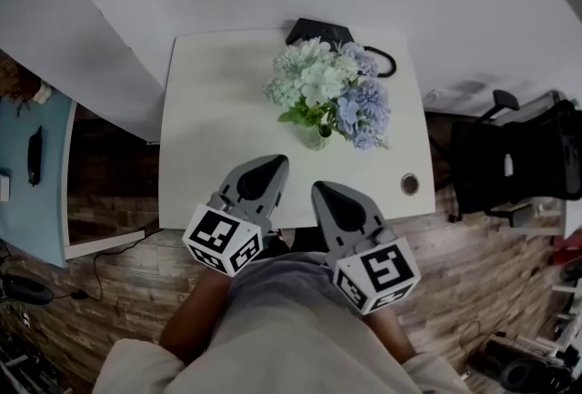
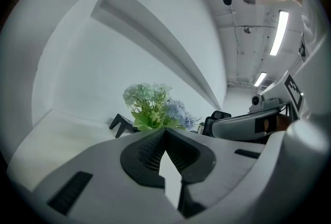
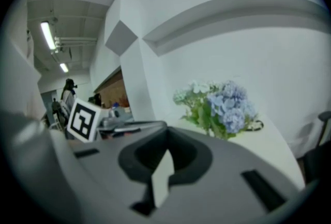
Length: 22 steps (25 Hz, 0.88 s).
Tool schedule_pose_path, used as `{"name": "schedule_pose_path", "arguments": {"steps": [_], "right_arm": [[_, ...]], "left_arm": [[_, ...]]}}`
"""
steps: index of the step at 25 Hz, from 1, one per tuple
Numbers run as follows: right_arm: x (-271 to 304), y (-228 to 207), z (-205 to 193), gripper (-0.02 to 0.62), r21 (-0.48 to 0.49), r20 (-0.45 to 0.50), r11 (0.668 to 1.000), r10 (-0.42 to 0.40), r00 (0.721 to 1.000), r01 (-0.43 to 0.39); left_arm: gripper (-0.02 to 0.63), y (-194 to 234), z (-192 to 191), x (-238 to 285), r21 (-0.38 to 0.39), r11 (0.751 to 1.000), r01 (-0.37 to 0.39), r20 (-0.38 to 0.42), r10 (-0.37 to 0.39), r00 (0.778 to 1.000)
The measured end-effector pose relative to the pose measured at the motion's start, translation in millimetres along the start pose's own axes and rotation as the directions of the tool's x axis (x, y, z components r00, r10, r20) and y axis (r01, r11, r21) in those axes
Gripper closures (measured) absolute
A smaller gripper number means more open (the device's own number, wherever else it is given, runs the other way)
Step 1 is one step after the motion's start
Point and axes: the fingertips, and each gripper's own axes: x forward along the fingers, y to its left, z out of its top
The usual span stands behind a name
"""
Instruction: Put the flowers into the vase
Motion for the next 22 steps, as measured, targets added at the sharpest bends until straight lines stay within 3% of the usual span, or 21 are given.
{"name": "schedule_pose_path", "arguments": {"steps": [22], "right_arm": [[-10.0, -8.5, 4.4, 0.574, -0.032, -0.023, 0.998, 0.047, 0.999, -0.048]], "left_arm": [[0.581, -0.1, -2.7, -32.9, -0.019, 0.999, -0.035, -0.020, 0.034, 0.999]]}}
